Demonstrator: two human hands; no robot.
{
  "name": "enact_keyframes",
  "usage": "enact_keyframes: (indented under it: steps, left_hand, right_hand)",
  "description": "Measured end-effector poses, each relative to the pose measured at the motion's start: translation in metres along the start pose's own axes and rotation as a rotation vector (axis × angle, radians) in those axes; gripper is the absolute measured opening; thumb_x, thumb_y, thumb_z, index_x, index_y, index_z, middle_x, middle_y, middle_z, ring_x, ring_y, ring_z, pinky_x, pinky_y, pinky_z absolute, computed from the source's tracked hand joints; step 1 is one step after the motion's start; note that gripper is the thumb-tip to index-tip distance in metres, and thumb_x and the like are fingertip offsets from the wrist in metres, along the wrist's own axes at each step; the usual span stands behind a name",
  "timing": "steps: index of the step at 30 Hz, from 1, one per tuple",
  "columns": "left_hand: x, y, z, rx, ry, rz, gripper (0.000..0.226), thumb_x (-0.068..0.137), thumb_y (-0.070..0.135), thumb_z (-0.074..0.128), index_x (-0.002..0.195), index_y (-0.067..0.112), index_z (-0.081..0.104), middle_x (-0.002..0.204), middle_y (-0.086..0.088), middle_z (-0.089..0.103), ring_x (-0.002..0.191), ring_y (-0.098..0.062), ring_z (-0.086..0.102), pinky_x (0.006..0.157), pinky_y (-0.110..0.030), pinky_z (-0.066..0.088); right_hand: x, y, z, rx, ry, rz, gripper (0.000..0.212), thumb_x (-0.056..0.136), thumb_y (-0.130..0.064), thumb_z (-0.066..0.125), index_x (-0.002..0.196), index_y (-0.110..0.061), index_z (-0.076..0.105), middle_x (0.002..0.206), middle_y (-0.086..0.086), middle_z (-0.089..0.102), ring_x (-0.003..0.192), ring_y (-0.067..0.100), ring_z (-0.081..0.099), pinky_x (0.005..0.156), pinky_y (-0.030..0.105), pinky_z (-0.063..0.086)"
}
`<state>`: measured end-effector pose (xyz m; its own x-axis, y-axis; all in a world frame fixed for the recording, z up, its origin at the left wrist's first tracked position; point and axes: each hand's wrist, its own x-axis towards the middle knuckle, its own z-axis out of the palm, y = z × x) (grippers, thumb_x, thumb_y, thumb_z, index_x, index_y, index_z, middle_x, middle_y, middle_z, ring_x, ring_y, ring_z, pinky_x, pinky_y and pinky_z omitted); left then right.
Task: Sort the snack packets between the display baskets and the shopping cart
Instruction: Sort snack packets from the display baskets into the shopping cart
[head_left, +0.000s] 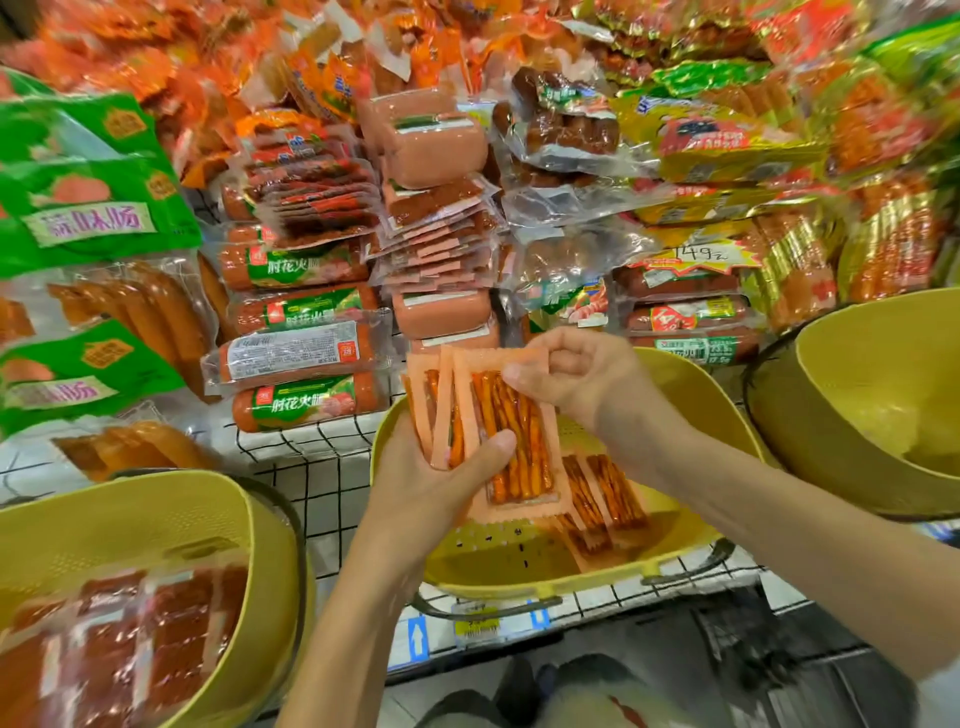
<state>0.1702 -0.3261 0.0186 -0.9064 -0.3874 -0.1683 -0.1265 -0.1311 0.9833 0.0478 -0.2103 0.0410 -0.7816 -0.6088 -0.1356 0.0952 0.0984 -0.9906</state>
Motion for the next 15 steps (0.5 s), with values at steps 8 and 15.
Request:
enact_keyframes:
  steps: [8,15]
  left_hand:
    - [-0.01,0.01,0.013,0.173,0.018,0.062,0.059,0.073,0.026,0.079,0.122,0.014,0.048,0.11,-0.009,0.065,0.095,-0.013,0.067,0.083,-0.029,0.057]
    - [-0.026,0.028,0.004,0.058,-0.176,0.075,0.045,0.085,0.043,0.045,0.124,0.023,0.058,0.107,-0.005,0.071,0.1,-0.025,0.067,0.082,-0.039,0.058]
  right_hand:
    - [-0.037,0.028,0.012,0.559,-0.38,0.358,0.056,0.089,-0.045,0.05,0.134,-0.012,0.05,0.128,0.013,0.06,0.118,0.027,0.058,0.094,0.045,0.05]
    - [-0.038,0.041,-0.004,0.89,-0.541,0.32,0.045,0.088,-0.04,0.061,0.127,-0.017,0.061,0.125,0.007,0.063,0.122,0.024,0.055,0.108,0.047,0.036]
